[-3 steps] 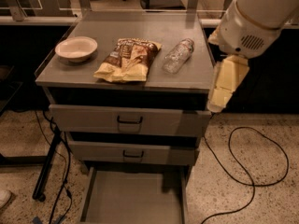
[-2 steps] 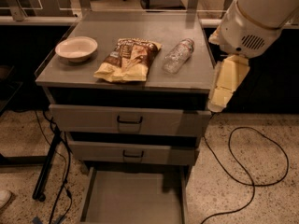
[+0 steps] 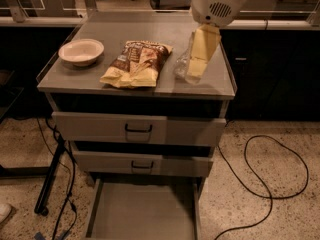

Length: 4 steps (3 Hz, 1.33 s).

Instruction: Place brown chip bag into bottom drawer

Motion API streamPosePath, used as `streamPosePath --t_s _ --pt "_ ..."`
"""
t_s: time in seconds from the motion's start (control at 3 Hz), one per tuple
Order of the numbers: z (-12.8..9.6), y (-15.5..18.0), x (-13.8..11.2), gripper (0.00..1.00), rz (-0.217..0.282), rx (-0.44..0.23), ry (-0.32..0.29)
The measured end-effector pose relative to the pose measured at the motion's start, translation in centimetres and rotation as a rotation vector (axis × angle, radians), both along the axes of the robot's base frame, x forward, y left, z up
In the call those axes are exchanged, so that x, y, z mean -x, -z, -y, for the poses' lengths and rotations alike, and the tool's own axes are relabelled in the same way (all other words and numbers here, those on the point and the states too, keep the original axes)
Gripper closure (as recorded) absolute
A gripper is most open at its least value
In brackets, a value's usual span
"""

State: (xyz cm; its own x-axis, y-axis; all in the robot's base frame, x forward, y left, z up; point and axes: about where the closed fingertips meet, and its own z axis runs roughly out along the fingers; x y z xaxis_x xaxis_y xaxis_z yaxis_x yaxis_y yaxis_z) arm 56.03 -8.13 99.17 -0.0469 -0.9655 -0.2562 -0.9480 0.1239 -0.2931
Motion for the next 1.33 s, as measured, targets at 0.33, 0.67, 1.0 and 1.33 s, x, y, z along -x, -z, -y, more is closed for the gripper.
streamPosePath --t_s 0.33,0.67,1.0,1.33 --pt "0.0 0.0 0.0 0.0 0.001 -0.001 0.0" --pt "-1.2 0.4 -0.2 0.0 0.013 -0.005 0.018" --pt "-4.1 2.5 -3.9 0.0 0.052 0.019 0.087" --pt "-4.3 2.6 -3.9 0.0 0.051 0.015 0.081"
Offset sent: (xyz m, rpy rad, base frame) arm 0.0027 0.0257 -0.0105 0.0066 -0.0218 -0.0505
